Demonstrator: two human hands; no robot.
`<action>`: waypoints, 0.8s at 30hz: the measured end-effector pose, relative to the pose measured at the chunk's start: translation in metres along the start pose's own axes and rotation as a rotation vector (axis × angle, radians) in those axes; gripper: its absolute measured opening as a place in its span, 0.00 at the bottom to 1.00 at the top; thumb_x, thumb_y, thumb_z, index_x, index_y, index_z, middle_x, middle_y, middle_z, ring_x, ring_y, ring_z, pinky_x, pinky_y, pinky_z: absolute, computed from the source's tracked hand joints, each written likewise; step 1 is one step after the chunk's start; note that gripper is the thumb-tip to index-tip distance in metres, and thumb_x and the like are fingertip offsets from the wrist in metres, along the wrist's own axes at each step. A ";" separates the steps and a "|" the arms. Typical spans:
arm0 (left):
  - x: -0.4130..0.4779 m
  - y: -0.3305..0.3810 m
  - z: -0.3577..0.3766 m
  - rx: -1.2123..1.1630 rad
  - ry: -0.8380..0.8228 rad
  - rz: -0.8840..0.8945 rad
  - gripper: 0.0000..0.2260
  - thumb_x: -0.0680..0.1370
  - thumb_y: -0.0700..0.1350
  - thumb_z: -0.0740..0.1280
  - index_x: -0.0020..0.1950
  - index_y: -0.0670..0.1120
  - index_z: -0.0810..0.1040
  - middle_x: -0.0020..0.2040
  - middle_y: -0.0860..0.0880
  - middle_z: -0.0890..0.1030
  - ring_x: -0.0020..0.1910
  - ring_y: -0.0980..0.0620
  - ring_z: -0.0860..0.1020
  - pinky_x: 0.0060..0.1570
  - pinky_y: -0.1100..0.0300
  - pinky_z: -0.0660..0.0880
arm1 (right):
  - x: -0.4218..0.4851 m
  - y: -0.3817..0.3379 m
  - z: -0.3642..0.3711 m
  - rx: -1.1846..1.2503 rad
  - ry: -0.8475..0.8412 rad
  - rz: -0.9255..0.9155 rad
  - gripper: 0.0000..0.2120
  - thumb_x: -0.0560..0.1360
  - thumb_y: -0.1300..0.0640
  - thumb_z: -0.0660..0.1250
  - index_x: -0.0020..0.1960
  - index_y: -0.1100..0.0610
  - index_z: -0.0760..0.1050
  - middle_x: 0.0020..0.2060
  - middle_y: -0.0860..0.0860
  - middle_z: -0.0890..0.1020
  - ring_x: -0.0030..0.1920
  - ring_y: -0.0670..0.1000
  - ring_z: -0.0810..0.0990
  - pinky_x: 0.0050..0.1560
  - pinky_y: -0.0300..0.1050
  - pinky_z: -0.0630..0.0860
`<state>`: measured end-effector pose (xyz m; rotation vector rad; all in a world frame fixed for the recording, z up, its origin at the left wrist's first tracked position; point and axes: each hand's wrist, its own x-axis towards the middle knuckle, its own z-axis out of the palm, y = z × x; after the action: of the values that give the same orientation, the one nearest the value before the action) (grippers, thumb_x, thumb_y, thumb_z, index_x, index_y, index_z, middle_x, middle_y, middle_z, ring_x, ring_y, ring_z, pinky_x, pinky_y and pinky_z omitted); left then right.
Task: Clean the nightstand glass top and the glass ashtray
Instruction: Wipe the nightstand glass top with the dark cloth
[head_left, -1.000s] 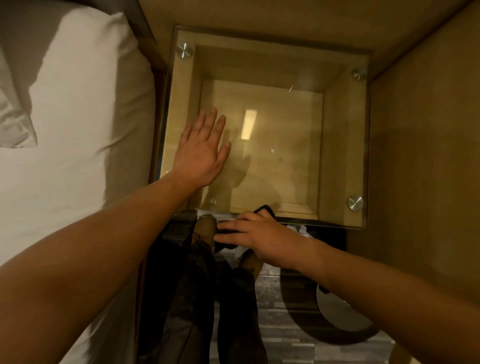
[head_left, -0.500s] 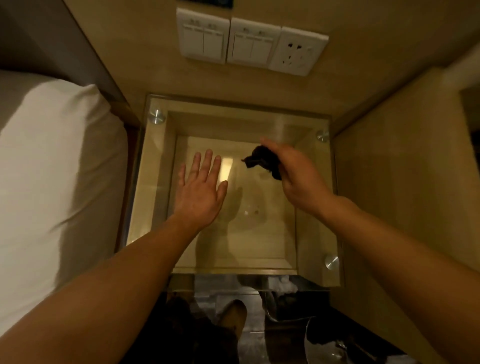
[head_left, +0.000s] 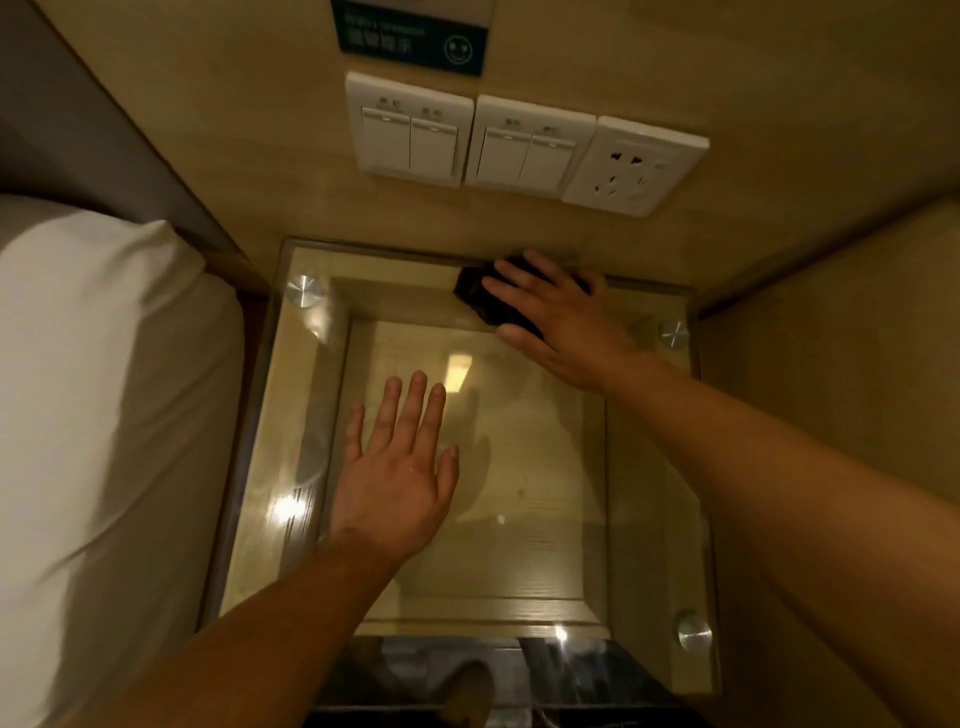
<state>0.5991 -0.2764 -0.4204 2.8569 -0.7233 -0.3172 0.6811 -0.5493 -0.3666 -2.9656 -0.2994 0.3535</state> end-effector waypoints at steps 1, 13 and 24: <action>0.000 0.000 0.000 -0.004 -0.006 0.000 0.30 0.86 0.59 0.47 0.86 0.50 0.46 0.86 0.48 0.46 0.85 0.46 0.43 0.81 0.42 0.39 | 0.004 0.004 -0.003 -0.031 -0.017 -0.020 0.29 0.83 0.33 0.44 0.82 0.38 0.52 0.83 0.42 0.55 0.83 0.49 0.48 0.74 0.61 0.51; 0.002 -0.001 0.004 0.041 -0.008 0.000 0.30 0.87 0.60 0.47 0.86 0.49 0.46 0.87 0.47 0.48 0.86 0.46 0.44 0.81 0.41 0.40 | 0.010 0.008 0.022 -0.063 -0.056 -0.063 0.27 0.85 0.39 0.44 0.82 0.38 0.46 0.83 0.41 0.50 0.83 0.50 0.49 0.72 0.60 0.57; 0.001 0.001 -0.001 0.003 -0.029 -0.008 0.30 0.86 0.60 0.43 0.86 0.50 0.44 0.87 0.49 0.44 0.85 0.48 0.40 0.81 0.41 0.38 | -0.061 -0.019 0.048 -0.085 -0.019 -0.161 0.26 0.85 0.39 0.44 0.83 0.39 0.49 0.83 0.44 0.54 0.82 0.52 0.54 0.69 0.58 0.62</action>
<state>0.5996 -0.2771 -0.4198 2.8644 -0.7178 -0.3600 0.6081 -0.5378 -0.3967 -2.9956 -0.5646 0.3582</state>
